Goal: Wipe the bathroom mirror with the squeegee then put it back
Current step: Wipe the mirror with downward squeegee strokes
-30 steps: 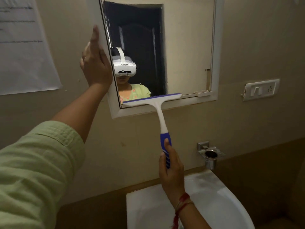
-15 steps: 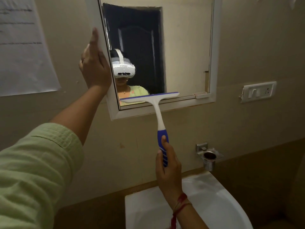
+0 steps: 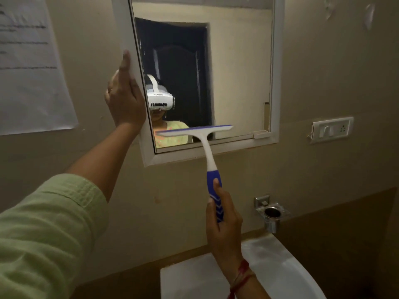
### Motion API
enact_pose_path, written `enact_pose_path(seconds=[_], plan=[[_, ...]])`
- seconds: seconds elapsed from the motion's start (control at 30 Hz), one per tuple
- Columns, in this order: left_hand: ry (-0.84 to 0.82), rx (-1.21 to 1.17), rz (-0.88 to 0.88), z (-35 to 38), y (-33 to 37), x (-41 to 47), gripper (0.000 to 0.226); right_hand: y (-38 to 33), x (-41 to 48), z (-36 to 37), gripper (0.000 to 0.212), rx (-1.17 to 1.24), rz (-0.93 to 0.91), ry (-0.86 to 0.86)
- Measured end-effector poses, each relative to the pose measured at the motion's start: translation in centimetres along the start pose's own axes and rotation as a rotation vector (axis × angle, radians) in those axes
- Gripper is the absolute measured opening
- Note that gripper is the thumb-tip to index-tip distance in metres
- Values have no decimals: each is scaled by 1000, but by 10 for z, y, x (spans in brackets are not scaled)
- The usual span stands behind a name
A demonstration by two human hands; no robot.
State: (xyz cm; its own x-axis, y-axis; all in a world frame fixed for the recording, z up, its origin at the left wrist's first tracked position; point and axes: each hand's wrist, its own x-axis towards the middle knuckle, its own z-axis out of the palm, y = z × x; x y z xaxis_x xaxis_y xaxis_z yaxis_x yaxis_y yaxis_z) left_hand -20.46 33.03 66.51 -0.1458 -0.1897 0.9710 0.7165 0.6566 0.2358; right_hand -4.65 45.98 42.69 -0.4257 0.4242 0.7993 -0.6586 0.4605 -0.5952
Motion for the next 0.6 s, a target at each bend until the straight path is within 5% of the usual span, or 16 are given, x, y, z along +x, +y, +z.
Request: enact_pose_path(seconds=[0.6], plan=[[28, -35, 44, 5, -7, 0, 45, -83, 240, -8, 34, -50, -453, 179]])
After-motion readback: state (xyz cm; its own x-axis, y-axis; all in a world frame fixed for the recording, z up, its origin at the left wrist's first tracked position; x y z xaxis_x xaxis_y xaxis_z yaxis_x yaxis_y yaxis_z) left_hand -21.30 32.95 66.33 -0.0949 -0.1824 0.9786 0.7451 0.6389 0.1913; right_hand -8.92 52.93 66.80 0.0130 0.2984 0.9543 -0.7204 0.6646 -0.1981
